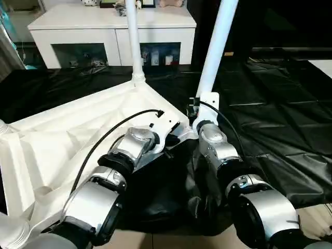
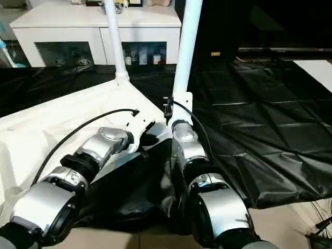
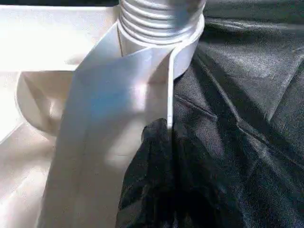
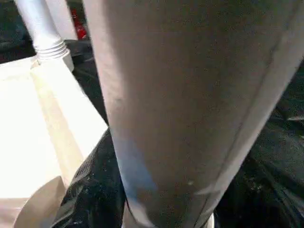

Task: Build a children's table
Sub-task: Rotate leg to tighten

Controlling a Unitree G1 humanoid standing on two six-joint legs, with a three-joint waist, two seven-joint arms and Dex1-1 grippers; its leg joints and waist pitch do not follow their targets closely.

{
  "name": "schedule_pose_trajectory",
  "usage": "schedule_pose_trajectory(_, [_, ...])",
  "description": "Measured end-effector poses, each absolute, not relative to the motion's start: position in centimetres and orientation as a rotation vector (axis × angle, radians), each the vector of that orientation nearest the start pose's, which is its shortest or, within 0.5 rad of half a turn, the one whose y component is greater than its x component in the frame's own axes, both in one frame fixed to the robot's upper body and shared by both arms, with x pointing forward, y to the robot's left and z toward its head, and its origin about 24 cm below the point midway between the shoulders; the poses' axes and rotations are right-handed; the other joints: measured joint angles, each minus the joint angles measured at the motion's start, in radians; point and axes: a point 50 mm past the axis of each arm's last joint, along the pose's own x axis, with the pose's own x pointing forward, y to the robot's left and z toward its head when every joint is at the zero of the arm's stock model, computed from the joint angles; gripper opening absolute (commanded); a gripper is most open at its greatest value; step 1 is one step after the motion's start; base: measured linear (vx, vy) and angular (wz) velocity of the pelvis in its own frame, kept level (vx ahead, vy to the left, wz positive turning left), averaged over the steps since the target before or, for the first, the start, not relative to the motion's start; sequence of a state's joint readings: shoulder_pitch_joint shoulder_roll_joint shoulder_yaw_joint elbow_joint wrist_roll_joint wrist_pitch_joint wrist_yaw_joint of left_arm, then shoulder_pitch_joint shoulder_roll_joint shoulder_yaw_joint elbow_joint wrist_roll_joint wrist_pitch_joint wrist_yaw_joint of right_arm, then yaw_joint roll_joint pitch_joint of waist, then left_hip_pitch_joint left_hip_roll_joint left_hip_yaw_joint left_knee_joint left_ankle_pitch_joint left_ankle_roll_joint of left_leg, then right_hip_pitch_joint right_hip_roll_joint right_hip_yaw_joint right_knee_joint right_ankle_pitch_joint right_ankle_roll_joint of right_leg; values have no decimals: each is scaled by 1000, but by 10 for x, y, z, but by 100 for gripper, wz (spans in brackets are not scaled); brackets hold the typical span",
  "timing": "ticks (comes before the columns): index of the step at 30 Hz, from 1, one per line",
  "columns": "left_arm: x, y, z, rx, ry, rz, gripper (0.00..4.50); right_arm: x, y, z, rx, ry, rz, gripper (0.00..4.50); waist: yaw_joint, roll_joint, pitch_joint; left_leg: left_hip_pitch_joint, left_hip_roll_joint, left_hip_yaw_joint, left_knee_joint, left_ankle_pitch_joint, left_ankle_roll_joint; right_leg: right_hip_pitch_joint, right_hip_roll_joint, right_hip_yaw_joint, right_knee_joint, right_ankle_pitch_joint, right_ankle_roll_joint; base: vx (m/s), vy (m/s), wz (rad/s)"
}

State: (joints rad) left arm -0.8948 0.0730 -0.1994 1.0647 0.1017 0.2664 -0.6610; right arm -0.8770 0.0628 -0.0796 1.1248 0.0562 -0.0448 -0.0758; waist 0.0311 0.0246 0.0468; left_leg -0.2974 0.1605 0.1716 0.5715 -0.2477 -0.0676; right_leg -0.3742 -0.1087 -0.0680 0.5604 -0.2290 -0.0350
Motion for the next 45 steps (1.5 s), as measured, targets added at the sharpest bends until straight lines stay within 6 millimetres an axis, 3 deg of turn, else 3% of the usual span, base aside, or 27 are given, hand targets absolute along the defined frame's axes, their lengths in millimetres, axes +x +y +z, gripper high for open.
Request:
schedule_pose_trajectory(6, [359,89,45,366,571,-948,0,380,-76,58,-53,290,365,186,-16,-4,-7,0,1,0,-3,0,0,-6,1,-1,0,22,-1,0,0,0])
schedule_pose_trajectory(8, [356,100,45,376,574,-982,0,379,-76,59,-76,295,474,186,-27,-4,-13,0,2,0,-3,0,-1,-7,1,-1,1,36,1,0,0,0])
schedule_pose_trajectory(12, [352,124,48,429,567,-1057,0,376,-81,63,-136,290,696,186,-32,-1,-16,0,10,0,-8,0,-1,-9,11,-1,4,44,-3,0,0,0])
schedule_pose_trajectory(16, [347,140,52,478,568,-1143,0,369,-84,67,-168,272,890,186,-24,2,-18,1,19,0,-7,0,-2,-12,17,-1,18,42,-1,51,-54,4])
schedule_pose_trajectory(22, [340,152,58,498,561,-1233,0,360,-95,72,-224,230,1118,186,-1,8,-21,-3,31,1,-9,-1,-3,-16,26,-6,19,34,1,35,-23,1])
schedule_pose_trajectory(28, [329,161,60,505,572,-1340,0,346,-101,75,-256,214,1345,186,8,8,-21,-10,31,1,-6,-3,-6,-22,26,-5,20,33,0,0,0,0])
schedule_pose_trajectory(35, [323,163,60,511,575,-1380,0,342,-102,75,-256,226,1424,186,9,8,-21,-14,31,2,0,-3,-6,-24,25,-4,22,33,-1,0,0,0])
schedule_pose_trajectory(45, [326,165,59,511,583,-1346,0,344,-98,72,-246,219,1358,186,8,6,-21,-14,31,2,7,-3,-7,-25,24,-3,30,33,-1,0,0,0])
